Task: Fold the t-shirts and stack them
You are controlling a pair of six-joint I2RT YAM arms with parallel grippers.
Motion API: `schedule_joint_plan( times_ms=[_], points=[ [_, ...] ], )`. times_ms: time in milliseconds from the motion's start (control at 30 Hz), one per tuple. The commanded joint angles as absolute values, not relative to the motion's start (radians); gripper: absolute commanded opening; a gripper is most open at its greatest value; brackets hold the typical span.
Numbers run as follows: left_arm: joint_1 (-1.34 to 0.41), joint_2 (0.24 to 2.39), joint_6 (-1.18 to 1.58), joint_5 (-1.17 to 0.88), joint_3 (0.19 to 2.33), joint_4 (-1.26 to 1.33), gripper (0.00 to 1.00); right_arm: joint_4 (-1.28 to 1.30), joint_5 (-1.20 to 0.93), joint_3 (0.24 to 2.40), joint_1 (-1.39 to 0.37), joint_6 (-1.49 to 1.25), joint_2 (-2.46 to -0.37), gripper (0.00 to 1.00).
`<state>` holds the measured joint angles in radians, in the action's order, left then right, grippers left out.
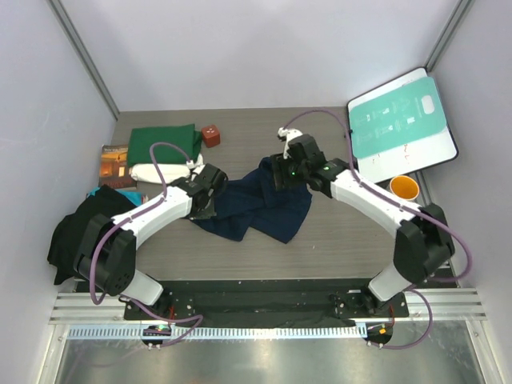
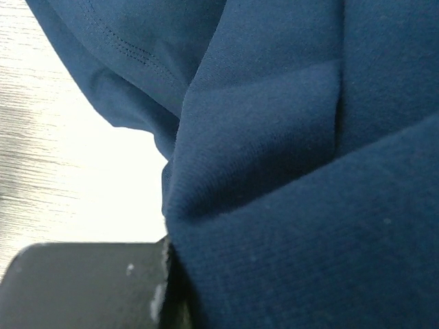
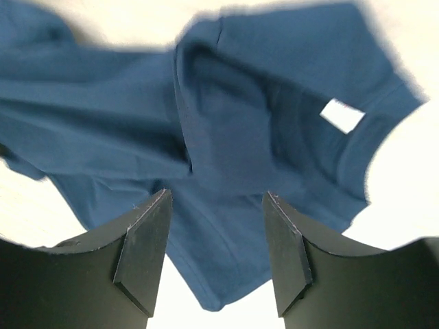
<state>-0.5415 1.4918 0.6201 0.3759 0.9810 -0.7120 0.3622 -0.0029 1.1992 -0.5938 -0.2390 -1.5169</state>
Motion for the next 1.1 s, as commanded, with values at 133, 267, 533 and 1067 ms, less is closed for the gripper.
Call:
schedule_joint_plan(
  times_ms=[133, 267, 533, 1067],
  points=[
    [-0.537, 1.463, 0.624, 0.387, 0.968, -0.695, 0.0, 0.466, -0.055, 1.321, -0.644, -0.264, -1.739, 0.61],
    [-0.537, 1.468, 0.626, 0.384, 0.965, -0.692, 0.0, 0.44, -0.067, 1.321, -0.658, -0.282, -1.776, 0.61],
    [-0.537, 1.476, 0.626, 0.38, 0.96, -0.683, 0.0, 0.445, -0.081, 1.367, -0.661, -0.279, -1.867, 0.62],
    [-0.537, 1.493, 0.621, 0.376, 0.962, -0.678, 0.0, 0.52, 0.07, 1.391, -0.672, -0.265, -1.907, 0.36]
  ],
)
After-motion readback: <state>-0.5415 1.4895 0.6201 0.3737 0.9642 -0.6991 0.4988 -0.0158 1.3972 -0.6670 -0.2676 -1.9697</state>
